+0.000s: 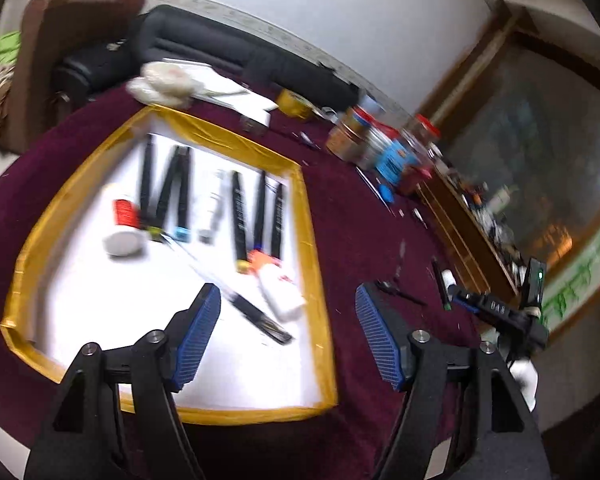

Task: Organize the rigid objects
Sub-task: 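Release the pen in the tray with the left gripper while the right gripper sets down the orange-capped bottle, then grasp a clear pen with the left gripper while the right gripper grasps the green-labelled white bottle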

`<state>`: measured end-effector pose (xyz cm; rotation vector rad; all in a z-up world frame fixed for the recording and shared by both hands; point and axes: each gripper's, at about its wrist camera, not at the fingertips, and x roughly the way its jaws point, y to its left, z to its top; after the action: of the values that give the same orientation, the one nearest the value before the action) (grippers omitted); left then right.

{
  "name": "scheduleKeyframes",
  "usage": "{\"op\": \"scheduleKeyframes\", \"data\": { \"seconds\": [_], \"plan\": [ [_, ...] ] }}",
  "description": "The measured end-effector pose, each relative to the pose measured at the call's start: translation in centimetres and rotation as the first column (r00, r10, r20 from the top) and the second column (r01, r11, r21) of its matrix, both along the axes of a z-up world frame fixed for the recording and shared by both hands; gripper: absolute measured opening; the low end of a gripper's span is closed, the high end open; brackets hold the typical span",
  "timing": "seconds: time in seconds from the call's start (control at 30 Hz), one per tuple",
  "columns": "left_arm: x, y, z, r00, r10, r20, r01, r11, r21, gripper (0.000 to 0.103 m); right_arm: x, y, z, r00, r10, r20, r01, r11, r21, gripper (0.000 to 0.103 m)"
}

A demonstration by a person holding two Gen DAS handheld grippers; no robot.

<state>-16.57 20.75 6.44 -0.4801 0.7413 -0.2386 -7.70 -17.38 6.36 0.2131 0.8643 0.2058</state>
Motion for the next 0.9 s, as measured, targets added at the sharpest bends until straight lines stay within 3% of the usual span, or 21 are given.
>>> {"op": "scheduleKeyframes", "data": {
  "seconds": [0.17,0.37,0.6,0.9],
  "plan": [
    [0.9,-4.2,-0.5,0.991,-0.115,-0.062,0.115,0.993,-0.003,0.072,-1.0,-7.4,-0.7,0.987,-0.160,-0.006,0.160,0.986,0.040,0.035],
    [1.5,-9.4,-1.3,0.968,-0.222,-0.116,0.228,0.973,0.035,0.072,-0.7,-12.8,-1.5,0.961,-0.275,-0.008,0.276,0.960,0.053,0.036],
    [2.5,-14.0,-1.5,0.946,-0.269,-0.180,0.290,0.952,0.103,0.072,1.2,-15.5,-2.2,0.942,-0.337,0.009,0.336,0.941,0.036,0.036],
    [6.3,-19.6,0.6,0.933,-0.331,-0.143,0.357,0.906,0.229,0.072,6.0,-16.5,-3.8,0.929,-0.369,-0.010,0.369,0.928,0.042,0.036]
  ]
}}
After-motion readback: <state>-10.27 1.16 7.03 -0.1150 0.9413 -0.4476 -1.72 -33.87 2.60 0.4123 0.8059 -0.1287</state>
